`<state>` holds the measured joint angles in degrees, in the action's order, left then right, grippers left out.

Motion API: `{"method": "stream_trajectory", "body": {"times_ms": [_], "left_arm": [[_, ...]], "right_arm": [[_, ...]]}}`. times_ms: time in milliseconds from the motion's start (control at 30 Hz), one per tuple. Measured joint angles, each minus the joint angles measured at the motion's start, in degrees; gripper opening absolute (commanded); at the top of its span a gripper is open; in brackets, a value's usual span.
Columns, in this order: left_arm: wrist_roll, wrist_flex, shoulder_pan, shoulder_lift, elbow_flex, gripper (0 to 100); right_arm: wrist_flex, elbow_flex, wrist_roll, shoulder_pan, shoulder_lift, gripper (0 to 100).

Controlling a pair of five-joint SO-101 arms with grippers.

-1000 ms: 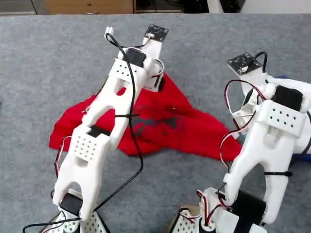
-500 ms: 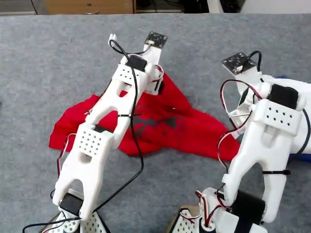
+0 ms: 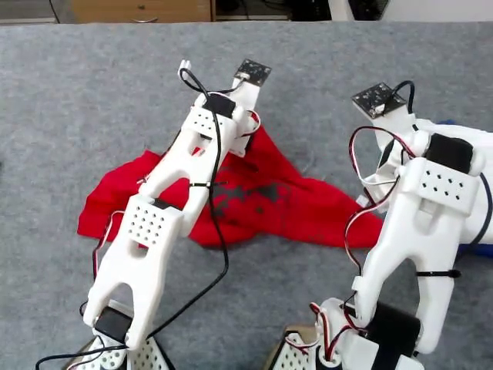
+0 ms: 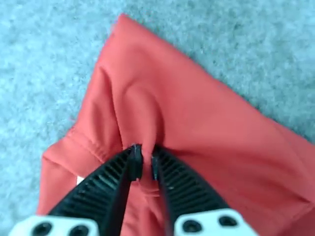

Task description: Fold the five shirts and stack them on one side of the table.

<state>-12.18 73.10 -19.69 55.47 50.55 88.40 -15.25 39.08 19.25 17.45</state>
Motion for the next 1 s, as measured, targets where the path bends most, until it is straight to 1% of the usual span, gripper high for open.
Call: {"method": "stream_trajectory", "body": {"times_ms": [133,367,467,633,833,900,1000], "left_arm": [[-0.2,6.2,1.4,0.2,6.5,2],[-0.2,22.8,4.4,0.2,29.9,2],[-0.2,26.5,5.8,0.1,35.0,2],[-0.2,27.1,12.4,0.1,33.9,2],[-2.0,27.1,20.4,0.2,20.9,2],[-3.5,27.1,21.9,-0.7,15.2,7],[-5.4,27.1,22.7,-5.0,6.9,20]], "right_arm": [[0.0,0.0,0.0,0.0,0.0,26.7],[0.0,0.0,0.0,-0.5,0.0,26.7],[0.0,0.0,0.0,-2.0,0.0,26.7],[0.0,0.0,0.0,-4.7,0.0,26.7],[0.0,0.0,0.0,-5.5,0.0,26.7],[0.0,-0.1,0.0,-5.5,0.0,26.7],[0.0,-0.2,0.0,-5.5,0.0,26.7]]}}
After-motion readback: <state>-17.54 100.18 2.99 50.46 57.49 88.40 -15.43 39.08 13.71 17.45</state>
